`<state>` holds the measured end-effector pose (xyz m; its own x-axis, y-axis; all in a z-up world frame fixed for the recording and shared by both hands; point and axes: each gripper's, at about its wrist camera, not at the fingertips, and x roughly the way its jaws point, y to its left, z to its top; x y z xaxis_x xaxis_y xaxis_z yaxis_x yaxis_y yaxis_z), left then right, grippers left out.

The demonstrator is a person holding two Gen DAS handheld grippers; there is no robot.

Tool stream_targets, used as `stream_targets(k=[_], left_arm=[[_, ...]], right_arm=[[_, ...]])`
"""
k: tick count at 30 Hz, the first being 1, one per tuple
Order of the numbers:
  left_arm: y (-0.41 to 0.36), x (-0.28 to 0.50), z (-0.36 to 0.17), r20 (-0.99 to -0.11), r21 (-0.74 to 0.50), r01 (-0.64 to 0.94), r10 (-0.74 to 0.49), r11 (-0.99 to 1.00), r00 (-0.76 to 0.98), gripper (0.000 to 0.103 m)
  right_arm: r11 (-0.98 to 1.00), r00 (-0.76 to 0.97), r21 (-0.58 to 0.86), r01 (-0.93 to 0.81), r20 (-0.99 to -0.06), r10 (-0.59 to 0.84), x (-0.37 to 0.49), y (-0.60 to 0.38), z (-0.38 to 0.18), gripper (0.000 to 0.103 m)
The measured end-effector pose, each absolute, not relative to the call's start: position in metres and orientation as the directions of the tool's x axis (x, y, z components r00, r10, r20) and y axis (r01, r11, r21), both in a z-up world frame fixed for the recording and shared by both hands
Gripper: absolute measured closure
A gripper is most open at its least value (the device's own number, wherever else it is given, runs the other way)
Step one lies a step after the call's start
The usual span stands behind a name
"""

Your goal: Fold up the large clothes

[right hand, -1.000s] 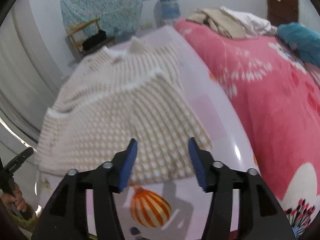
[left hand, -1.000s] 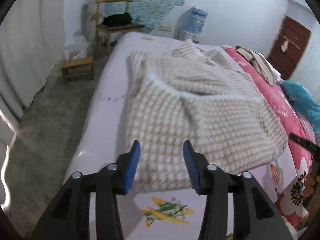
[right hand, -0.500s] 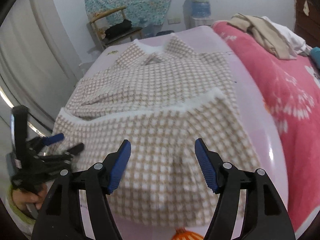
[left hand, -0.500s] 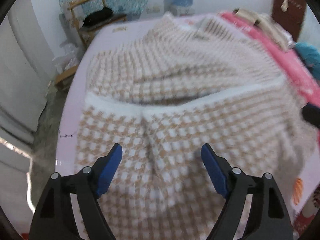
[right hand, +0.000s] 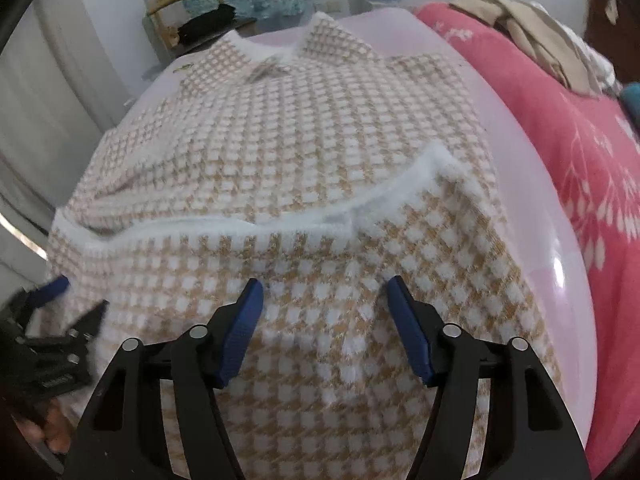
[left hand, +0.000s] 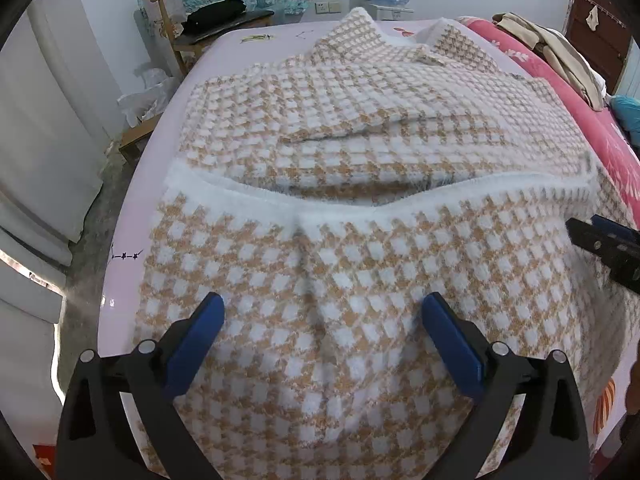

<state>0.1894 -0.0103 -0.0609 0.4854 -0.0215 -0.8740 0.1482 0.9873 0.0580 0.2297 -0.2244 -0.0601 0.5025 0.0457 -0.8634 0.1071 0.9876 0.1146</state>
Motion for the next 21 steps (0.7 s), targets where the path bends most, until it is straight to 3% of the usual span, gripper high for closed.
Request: stream_targets(k=[7, 13, 21], left_arm=[[-0.009, 0.189, -0.06, -0.875, 0.052, 0.148, -0.027, 0.988, 0.484, 0.006], [-0.009, 0.19, -0.061, -0.874, 0.052, 0.145, -0.025, 0.988, 0.485, 0.006], [-0.007, 0.188, -0.062, -0.866, 0.046, 0.142, -0.031, 0.989, 0.5, 0.005]], right_arm=[[0.987, 0.572, 0.158, -0.01, -0.809, 0.135, 0.229, -0.196, -0.031, 0.044], [0.988, 0.494, 0.154, -0.025, -0.857, 0.146, 0.241, -0.183, -0.067, 0.044], [0.988, 0.492, 0.155, -0.023, -0.859, 0.146, 0.237, -0.183, -0.064, 0.043]])
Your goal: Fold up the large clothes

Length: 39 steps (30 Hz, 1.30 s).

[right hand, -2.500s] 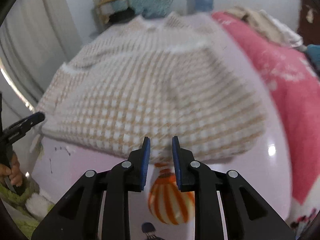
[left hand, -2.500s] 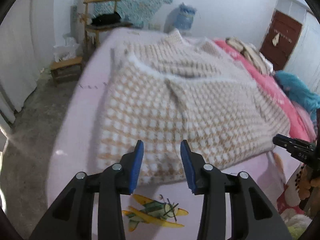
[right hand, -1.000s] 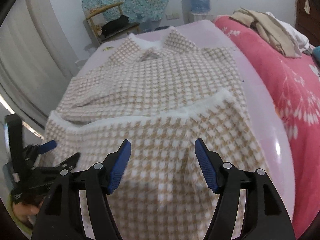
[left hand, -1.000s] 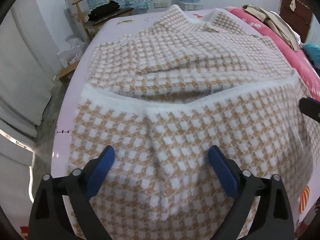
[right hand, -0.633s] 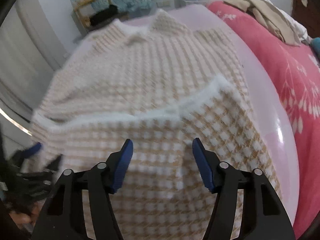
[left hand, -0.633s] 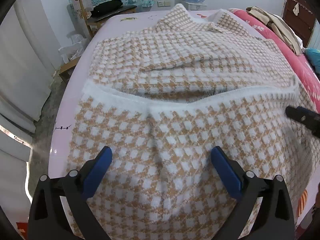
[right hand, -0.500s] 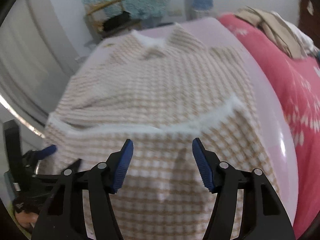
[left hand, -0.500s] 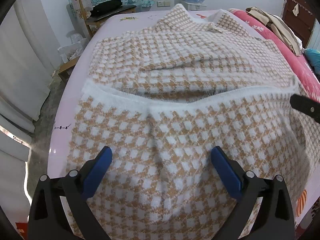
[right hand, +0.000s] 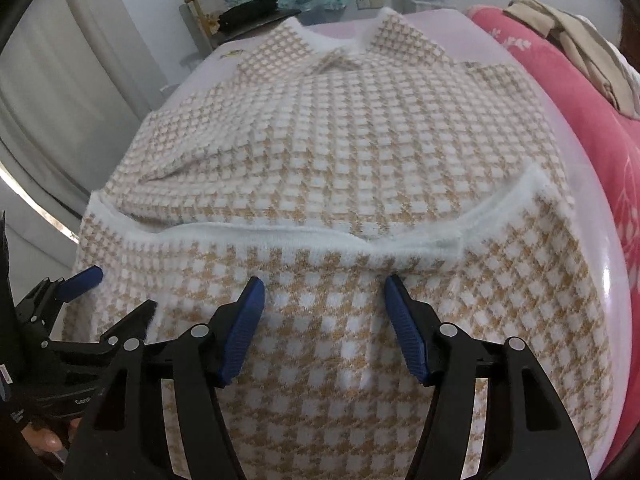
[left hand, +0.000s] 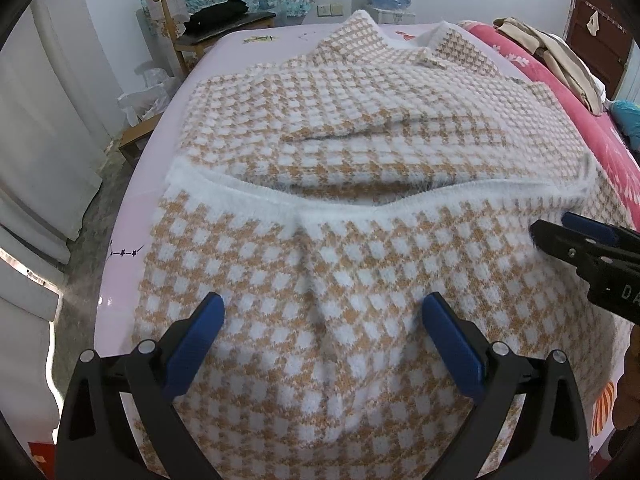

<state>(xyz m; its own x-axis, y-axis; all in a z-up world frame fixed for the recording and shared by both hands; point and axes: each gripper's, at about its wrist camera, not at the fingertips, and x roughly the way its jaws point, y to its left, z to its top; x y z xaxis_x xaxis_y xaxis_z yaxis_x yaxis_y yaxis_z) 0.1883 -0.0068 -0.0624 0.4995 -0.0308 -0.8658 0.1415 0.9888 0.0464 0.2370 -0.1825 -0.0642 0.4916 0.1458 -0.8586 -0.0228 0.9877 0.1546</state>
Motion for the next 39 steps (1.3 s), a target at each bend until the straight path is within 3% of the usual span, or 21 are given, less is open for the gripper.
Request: stream_targets(k=[39], left_arm=[[-0.003, 0.194, -0.062, -0.887, 0.019, 0.153, -0.054, 0.988, 0.458, 0.004]], right_arm=[[0.985, 0.447, 0.169, -0.019, -0.88, 0.16, 0.253, -0.186, -0.068, 0.039]])
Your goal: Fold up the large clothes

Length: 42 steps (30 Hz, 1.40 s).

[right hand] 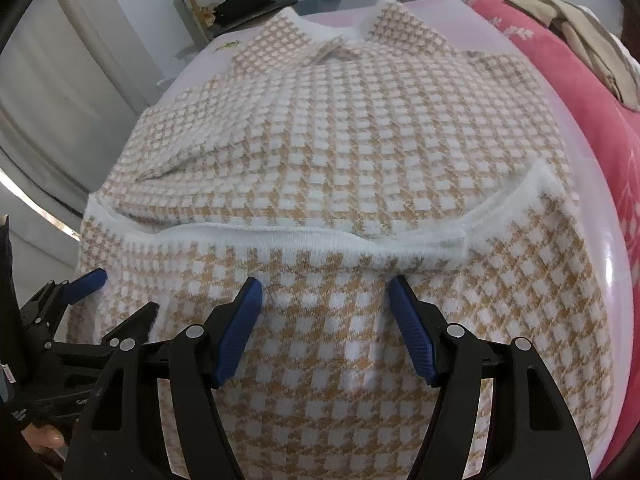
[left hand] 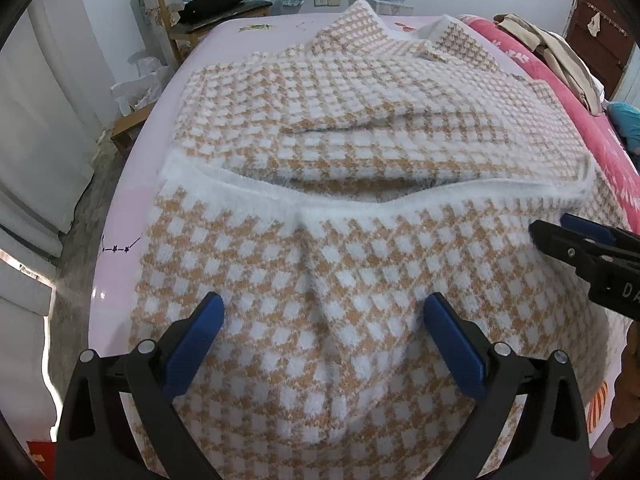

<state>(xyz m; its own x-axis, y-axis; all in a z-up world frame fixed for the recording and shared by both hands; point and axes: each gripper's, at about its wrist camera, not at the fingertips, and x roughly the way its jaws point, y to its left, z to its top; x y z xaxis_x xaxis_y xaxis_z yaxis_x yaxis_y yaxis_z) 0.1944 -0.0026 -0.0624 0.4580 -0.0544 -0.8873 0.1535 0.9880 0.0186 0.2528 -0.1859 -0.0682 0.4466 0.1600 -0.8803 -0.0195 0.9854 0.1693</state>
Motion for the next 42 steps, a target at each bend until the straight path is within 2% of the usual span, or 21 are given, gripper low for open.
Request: stream_targets(k=[13, 36, 42], left_arm=[[-0.005, 0.203, -0.061, -0.92, 0.023, 0.148, -0.037, 0.989, 0.39, 0.004], [-0.002, 0.2, -0.064, -0.901, 0.012, 0.171, -0.063, 0.985, 0.429, 0.004], [0.001, 0.193, -0.06, -0.886, 0.01, 0.161, -0.065, 0.987, 0.458, 0.004]], right_arm=[[0.986, 0.471, 0.164, -0.02, -0.869, 0.154, 0.248, -0.183, -0.071, 0.039], [0.985, 0.485, 0.171, 0.022, -0.863, 0.139, 0.242, -0.181, -0.067, 0.038], [0.977, 0.468, 0.205, -0.058, -0.859, 0.208, 0.237, -0.187, -0.06, 0.028]])
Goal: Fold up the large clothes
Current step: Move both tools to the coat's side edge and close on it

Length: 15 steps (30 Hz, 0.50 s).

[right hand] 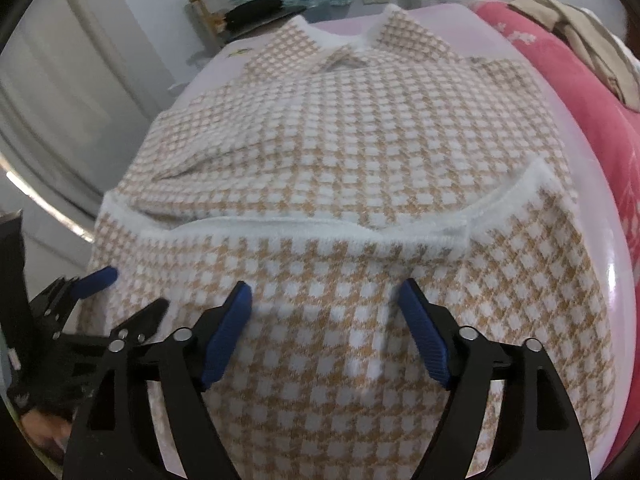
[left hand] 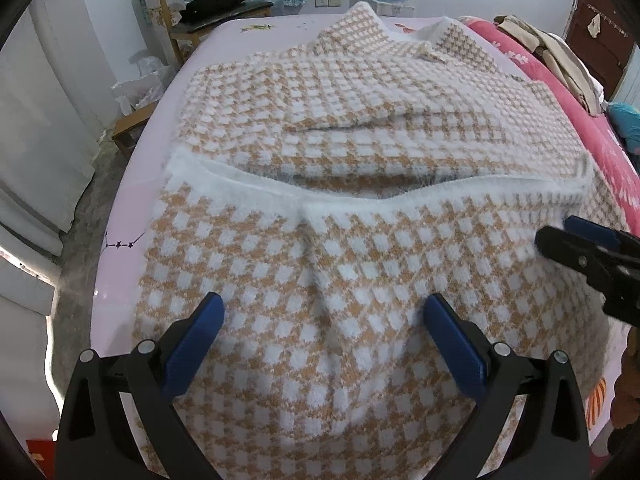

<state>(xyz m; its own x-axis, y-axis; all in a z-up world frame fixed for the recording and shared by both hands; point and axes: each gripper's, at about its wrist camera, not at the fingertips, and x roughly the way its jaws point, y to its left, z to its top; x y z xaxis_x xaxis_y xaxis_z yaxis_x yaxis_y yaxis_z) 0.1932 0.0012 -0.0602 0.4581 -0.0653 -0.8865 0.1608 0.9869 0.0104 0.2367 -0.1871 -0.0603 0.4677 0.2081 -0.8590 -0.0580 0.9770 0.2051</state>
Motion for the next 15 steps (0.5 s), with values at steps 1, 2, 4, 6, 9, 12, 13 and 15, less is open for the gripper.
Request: stream_targets(k=[1, 2, 4, 6, 9, 12, 13, 15], left_arm=[[0.003, 0.191, -0.057, -0.88, -0.004, 0.167, -0.083, 0.986, 0.468, 0.004], [0.006, 0.189, -0.052, -0.871, -0.016, 0.171, -0.098, 0.985, 0.481, 0.004], [0.01, 0.184, -0.039, -0.848, -0.029, 0.184, -0.122, 0.982, 0.515, 0.004], [0.013, 0.182, -0.025, -0.828, -0.036, 0.204, -0.144, 0.978, 0.543, 0.004], [0.017, 0.191, 0.0, -0.791, -0.03, 0.23, -0.164, 0.973, 0.589, 0.004], [0.017, 0.214, 0.026, -0.757, -0.032, 0.251, -0.187, 0.967, 0.626, 0.004], [0.016, 0.226, 0.035, -0.746, -0.037, 0.261, -0.2, 0.965, 0.635, 0.004], [0.011, 0.249, 0.048, -0.734, -0.043, 0.273, -0.216, 0.961, 0.644, 0.004]], right_arm=[[0.977, 0.472, 0.205, -0.062, -0.856, 0.21, 0.235, -0.189, -0.058, 0.028], [0.977, 0.478, 0.203, -0.065, -0.853, 0.209, 0.233, -0.191, -0.055, 0.028], [0.976, 0.484, 0.201, -0.082, -0.848, 0.215, 0.23, -0.195, -0.047, 0.027], [0.976, 0.489, 0.199, -0.087, -0.845, 0.216, 0.229, -0.199, -0.039, 0.027], [0.976, 0.488, 0.201, -0.084, -0.846, 0.216, 0.24, -0.209, -0.026, 0.027], [0.971, 0.517, 0.215, -0.108, -0.822, 0.24, 0.256, -0.218, -0.007, 0.027], [0.969, 0.531, 0.216, -0.118, -0.811, 0.246, 0.265, -0.221, 0.002, 0.027], [0.968, 0.549, 0.214, -0.131, -0.798, 0.251, 0.279, -0.225, 0.013, 0.027]])
